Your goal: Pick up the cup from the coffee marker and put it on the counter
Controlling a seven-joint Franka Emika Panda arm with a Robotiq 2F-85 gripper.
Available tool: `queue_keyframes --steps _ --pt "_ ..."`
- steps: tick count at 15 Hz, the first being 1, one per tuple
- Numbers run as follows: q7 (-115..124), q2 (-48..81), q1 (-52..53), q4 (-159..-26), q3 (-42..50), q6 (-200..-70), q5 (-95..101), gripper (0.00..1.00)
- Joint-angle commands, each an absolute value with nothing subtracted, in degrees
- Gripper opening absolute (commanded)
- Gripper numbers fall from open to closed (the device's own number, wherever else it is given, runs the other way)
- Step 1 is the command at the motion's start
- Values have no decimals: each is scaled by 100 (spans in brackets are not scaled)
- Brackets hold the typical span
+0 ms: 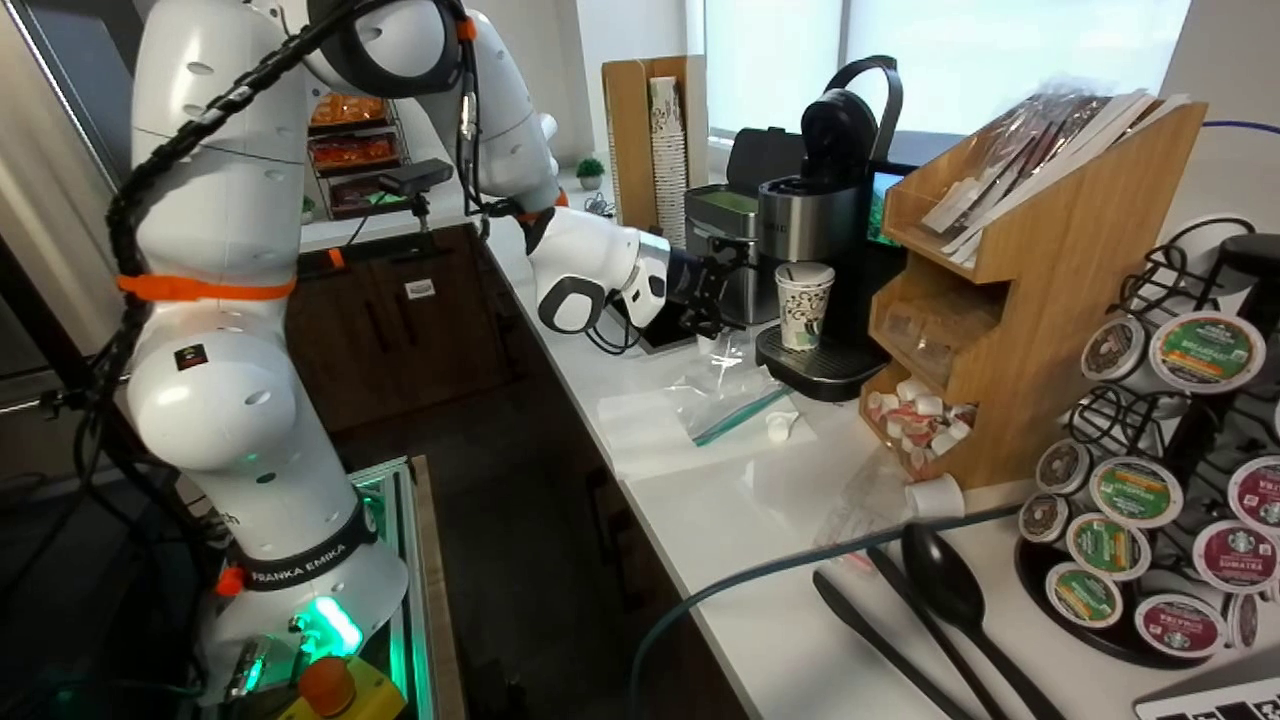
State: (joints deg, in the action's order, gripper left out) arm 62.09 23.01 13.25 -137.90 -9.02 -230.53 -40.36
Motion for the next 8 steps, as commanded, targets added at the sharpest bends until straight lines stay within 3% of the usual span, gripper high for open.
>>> queue_keyframes --steps 1,8 --pt "6351 2710 1208 -13353 -1065 -23123 -3930 100" --pt "5425 2874 1375 -13302 -971 -23152 -4505 100"
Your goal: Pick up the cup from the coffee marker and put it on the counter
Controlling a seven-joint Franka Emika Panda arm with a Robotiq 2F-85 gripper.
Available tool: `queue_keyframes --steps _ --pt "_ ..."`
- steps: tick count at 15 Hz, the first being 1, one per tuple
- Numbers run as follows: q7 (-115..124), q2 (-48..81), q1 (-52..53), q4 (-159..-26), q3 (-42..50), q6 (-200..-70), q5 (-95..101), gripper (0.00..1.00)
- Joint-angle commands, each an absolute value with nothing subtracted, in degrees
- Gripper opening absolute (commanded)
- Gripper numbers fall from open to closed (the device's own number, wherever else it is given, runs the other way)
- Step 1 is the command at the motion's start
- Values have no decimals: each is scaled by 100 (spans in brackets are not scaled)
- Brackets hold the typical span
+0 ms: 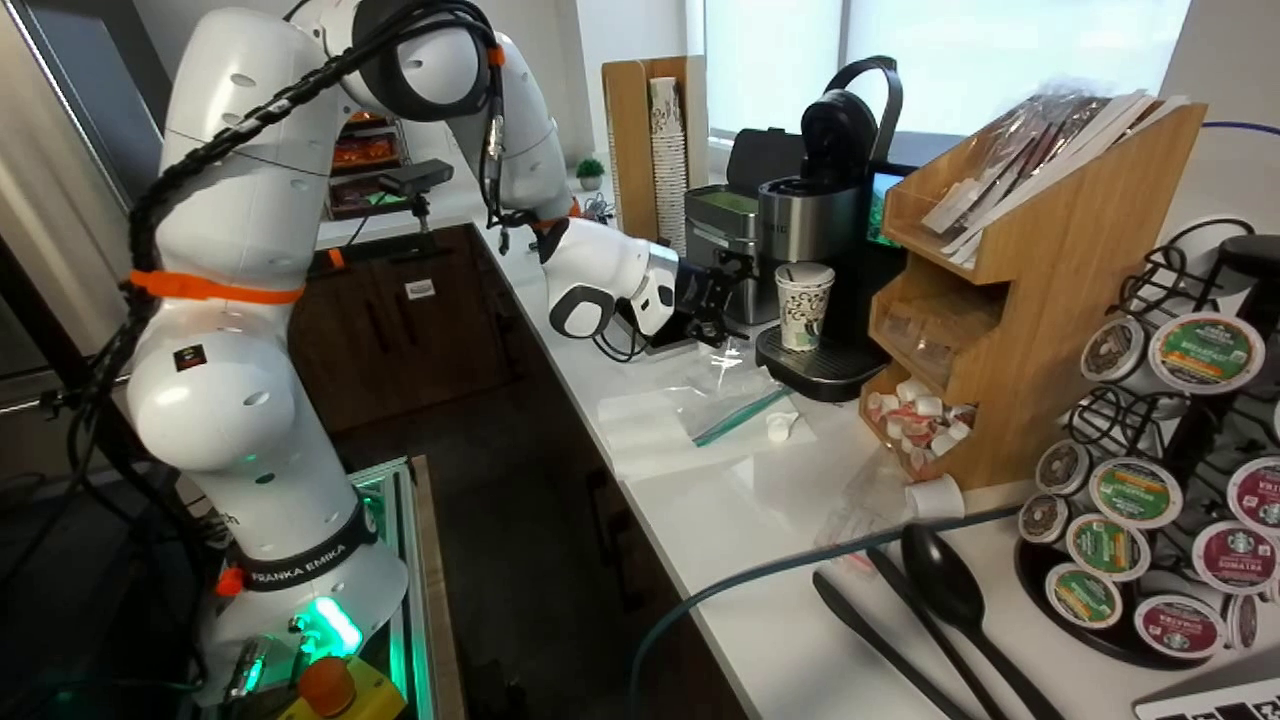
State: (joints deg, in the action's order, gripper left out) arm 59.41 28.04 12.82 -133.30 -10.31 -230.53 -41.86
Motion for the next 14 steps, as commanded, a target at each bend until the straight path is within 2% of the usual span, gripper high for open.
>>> queue_keyframes --steps 1,8,14 --pt "5210 2862 1390 -13304 -963 -23167 -4579 100" --pt "3405 2919 1575 -13044 -925 -23669 -5210 100" --pt "2761 2996 1484 -12845 -1028 -23926 -5291 100"
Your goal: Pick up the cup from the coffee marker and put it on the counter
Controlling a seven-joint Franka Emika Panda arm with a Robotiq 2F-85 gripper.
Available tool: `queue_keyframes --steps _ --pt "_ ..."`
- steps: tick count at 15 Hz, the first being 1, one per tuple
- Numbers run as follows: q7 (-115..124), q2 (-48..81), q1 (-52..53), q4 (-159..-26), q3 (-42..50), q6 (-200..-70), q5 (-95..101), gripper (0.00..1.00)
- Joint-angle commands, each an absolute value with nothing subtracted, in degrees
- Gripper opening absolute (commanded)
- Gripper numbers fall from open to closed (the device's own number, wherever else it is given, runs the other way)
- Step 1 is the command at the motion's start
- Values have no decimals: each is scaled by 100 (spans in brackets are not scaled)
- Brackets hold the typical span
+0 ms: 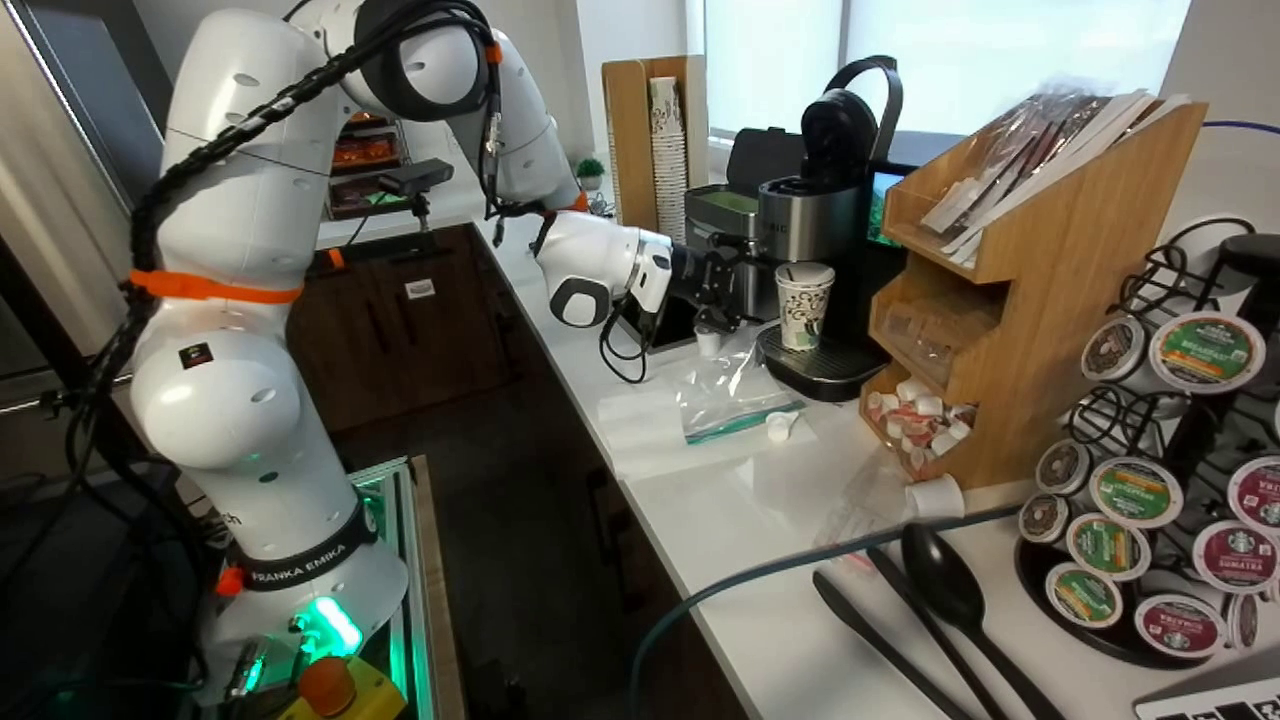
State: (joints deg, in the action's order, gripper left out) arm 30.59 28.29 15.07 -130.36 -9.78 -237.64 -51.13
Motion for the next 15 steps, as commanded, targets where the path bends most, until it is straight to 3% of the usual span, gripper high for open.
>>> queue_keyframes --steps 1,15 --pt "2712 3012 1472 -12824 -1030 -23900 -5290 100" --pt "2435 3218 1426 -12505 -980 -24022 -5502 100"
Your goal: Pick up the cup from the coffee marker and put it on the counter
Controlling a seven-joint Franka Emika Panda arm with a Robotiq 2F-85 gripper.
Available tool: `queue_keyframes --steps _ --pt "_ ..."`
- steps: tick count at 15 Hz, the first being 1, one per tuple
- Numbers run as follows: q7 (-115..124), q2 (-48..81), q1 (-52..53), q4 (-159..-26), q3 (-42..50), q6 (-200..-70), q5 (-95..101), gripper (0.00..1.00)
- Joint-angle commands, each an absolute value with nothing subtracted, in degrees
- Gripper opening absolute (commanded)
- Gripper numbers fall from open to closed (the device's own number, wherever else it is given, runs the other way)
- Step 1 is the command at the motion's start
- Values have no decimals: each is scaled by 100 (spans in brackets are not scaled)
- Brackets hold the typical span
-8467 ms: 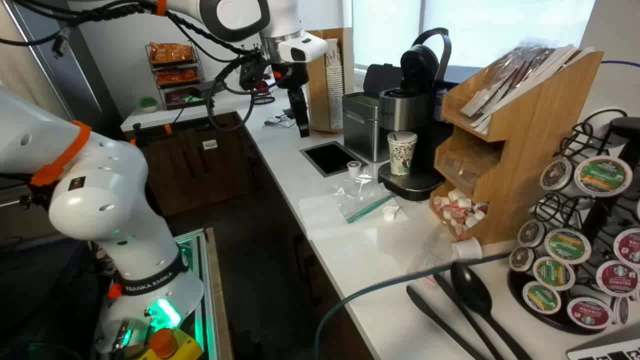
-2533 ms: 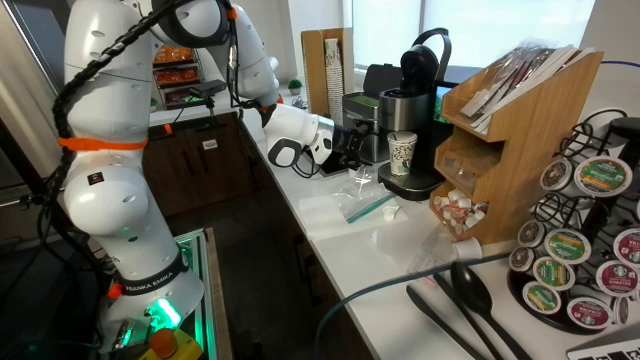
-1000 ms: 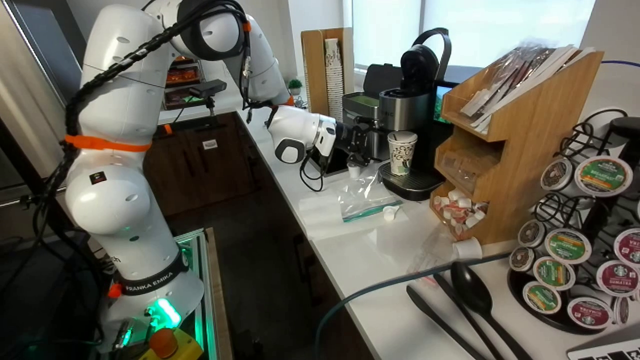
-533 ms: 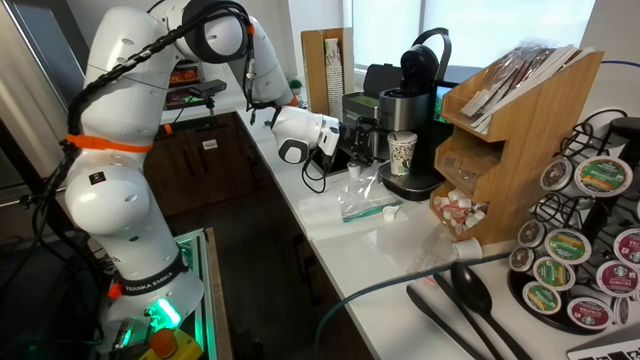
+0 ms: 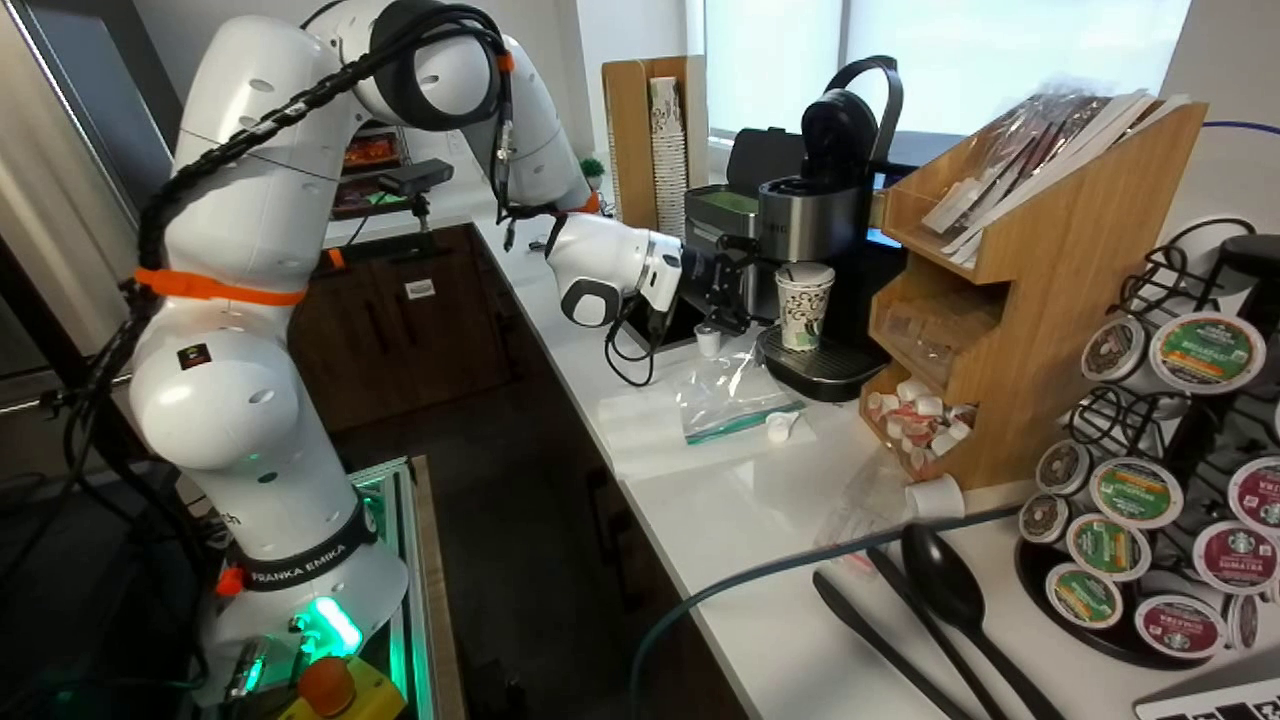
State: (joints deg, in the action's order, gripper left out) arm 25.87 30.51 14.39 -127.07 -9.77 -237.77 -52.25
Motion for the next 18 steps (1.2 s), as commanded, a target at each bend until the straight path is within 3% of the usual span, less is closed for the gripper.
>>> queue_keyframes --steps 1,11,18 --pt "2410 3222 1428 -12485 -973 -24052 -5551 100" --pt "1884 3505 1458 -12191 -877 -24291 -5664 100" --pt "1635 3467 1392 -12287 -986 -23787 -5795 100"
